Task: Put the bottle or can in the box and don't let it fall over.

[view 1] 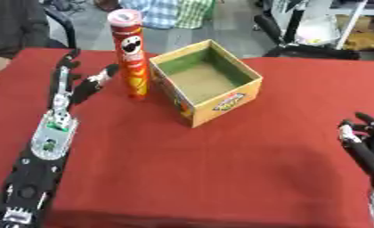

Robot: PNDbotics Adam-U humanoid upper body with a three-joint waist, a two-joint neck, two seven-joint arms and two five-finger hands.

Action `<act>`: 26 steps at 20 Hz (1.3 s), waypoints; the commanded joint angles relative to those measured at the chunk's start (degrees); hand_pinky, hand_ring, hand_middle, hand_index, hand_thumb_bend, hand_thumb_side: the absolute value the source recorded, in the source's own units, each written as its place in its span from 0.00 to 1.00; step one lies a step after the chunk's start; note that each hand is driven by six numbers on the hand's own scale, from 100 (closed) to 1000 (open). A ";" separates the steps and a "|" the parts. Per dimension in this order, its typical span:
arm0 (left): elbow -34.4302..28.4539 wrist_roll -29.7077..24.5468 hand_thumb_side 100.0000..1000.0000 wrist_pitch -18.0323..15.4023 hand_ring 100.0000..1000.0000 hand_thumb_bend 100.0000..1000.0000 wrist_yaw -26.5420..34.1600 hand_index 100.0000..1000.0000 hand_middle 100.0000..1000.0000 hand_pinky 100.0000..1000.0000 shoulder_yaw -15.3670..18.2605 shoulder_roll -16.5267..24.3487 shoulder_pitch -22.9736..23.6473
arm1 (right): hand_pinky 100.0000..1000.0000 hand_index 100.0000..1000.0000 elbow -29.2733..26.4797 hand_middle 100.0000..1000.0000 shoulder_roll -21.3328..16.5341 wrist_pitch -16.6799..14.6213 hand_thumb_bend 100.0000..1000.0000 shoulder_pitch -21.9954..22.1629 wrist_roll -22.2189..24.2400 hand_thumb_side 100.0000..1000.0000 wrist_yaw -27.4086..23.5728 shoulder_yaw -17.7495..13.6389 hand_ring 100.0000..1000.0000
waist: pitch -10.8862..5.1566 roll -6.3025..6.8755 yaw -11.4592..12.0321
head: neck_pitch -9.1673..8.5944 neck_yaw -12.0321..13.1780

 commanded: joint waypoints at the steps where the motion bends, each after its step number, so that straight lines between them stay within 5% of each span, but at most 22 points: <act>1: 1.74 0.66 0.57 -1.24 0.91 0.94 0.50 0.93 0.89 0.80 -0.21 1.90 -1.60 | 0.65 0.89 -0.56 0.60 -0.71 -0.13 0.00 -0.55 0.15 0.44 -0.35 0.19 0.57 | -1.40 -0.02 -0.02 | 0.32 0.26; 5: 3.19 0.77 0.58 -1.71 0.90 0.90 -0.16 0.92 0.88 0.80 -1.12 2.87 -3.21 | 0.65 0.89 -0.47 0.60 -0.42 -0.22 0.00 -0.44 0.52 0.44 -0.41 0.71 0.57 | -1.59 -0.18 -1.28 | 0.32 1.04; 16: 17.18 4.49 0.58 -0.93 0.90 0.84 -2.30 0.91 0.88 0.80 -1.96 5.29 -16.96 | 0.65 0.89 -0.62 0.60 -0.04 -0.41 0.00 -1.10 1.01 0.45 -0.55 1.17 0.57 | -0.87 -0.19 -2.89 | 0.32 1.55; 26: 24.32 3.37 0.58 -3.21 0.91 0.79 -3.64 0.92 0.89 0.81 -2.27 7.04 -19.29 | 0.65 0.89 -0.67 0.60 0.04 -0.44 0.00 -1.30 1.21 0.45 -0.61 1.43 0.57 | -0.74 -0.10 -3.48 | 0.32 1.48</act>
